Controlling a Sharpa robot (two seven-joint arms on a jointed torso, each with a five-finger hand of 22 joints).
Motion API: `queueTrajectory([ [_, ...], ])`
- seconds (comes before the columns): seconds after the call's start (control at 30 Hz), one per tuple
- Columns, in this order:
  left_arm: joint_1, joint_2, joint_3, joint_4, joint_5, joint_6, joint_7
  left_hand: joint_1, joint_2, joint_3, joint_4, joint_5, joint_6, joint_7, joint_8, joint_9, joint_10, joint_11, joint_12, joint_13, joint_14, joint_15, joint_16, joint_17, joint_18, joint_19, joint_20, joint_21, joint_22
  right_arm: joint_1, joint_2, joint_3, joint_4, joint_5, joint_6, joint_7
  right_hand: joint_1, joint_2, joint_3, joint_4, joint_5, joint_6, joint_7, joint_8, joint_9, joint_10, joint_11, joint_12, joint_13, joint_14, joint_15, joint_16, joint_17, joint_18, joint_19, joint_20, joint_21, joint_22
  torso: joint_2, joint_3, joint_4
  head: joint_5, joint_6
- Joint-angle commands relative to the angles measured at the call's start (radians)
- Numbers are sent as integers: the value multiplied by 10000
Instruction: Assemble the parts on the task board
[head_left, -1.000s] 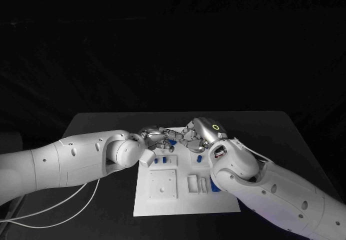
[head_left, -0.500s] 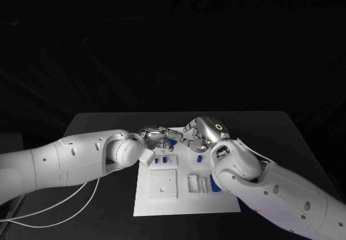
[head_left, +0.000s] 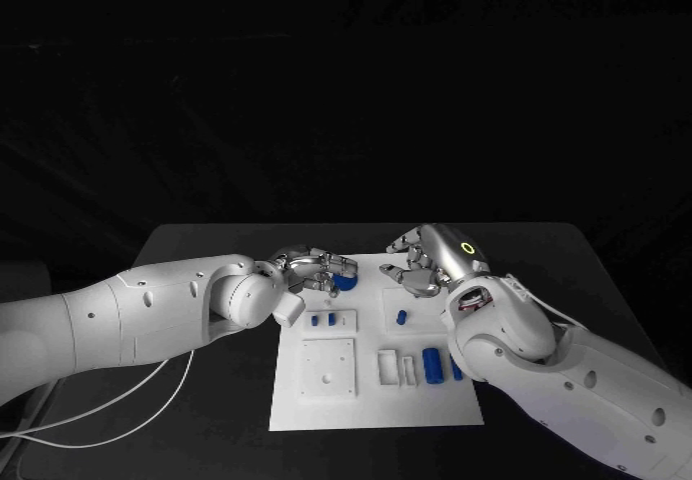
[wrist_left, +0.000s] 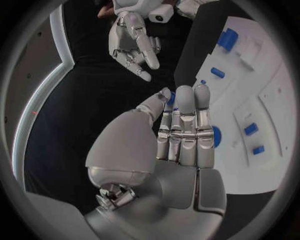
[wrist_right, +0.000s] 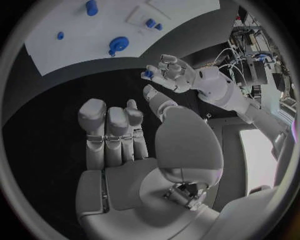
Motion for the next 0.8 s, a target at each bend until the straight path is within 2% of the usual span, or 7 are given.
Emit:
queueTrajectory([
  [0.03,32,-32,24,-145,-1388,51,377,-8,54,74,-25,15,73,-3,21,8,130,-36,36,16,-6,-62,67,13,180,-42,-49,21,27,-13,-238,94,25,556,-301,347,28,-77,26,62,87,-31,-6,-53,-9,-73,5,-33,-9,-60,-11,-70,-2,79,122,-64,-25,988,-17,-3,-20,4,18],
  [0.17,143,-68,33,-382,-3028,60,623,-13,58,92,-76,-9,88,-3,20,7,128,-36,35,16,10,-64,36,4,186,-30,-51,17,69,-13,-614,267,-235,1230,-612,761,37,-67,130,63,261,19,-21,-55,-9,-76,-7,-5,1,-54,-26,-70,29,72,132,-79,-9,1002,-29,-15,-23,74,11],
  [0.33,312,-156,36,-560,-5562,-40,982,13,41,88,-117,-53,113,-4,23,7,143,-43,36,16,23,-70,23,2,189,-22,-56,15,92,-10,-955,470,-653,1992,-905,1272,33,-54,159,41,402,32,-21,-54,-9,-74,-10,26,18,-49,-33,-52,69,81,139,-88,18,1014,-11,2,-9,129,10],
  [0.5,399,-221,35,-704,-8227,-338,1282,66,39,35,-148,-222,143,-1,18,-4,137,-43,36,17,16,-69,9,15,180,-39,-56,10,161,-8,-1117,584,-1000,2469,-1023,1601,46,-31,146,24,439,31,-21,-55,-9,-79,-12,30,21,-49,-33,-57,79,91,138,-87,22,1017,7,11,15,158,-10],
  [0.53,410,-231,34,-735,-9072,-444,1358,101,47,18,-150,-253,142,3,16,-8,130,-41,36,17,9,-66,7,19,180,-44,-55,14,199,-8,-1147,611,-1079,2562,-1041,1669,46,-31,146,24,439,31,-21,-55,-9,-79,-12,30,21,-49,-33,-57,79,91,138,-87,22,1017,10,14,17,162,-24],
  [0.6,420,-223,27,-790,-10131,-606,1458,143,42,-5,-147,-308,150,5,15,-9,129,-43,36,17,8,-66,10,24,181,-55,-55,12,236,-8,-1184,640,-1170,2668,-1061,1744,57,-17,145,15,453,37,-20,-54,-8,-81,-11,37,27,-47,-33,-47,92,94,137,-86,26,1019,13,-4,20,157,-36],
  [0.8,426,-80,3,-1101,-12349,-1014,1690,284,-3,-84,-61,-358,189,0,16,-12,140,-47,35,17,14,-65,12,31,190,-53,-49,-10,342,-6,-1230,697,-1319,2838,-1090,1874,61,4,130,0,473,41,-22,-55,-9,-78,-13,48,35,-42,-34,-33,113,104,140,-84,44,1024,12,-12,25,190,-36],
])
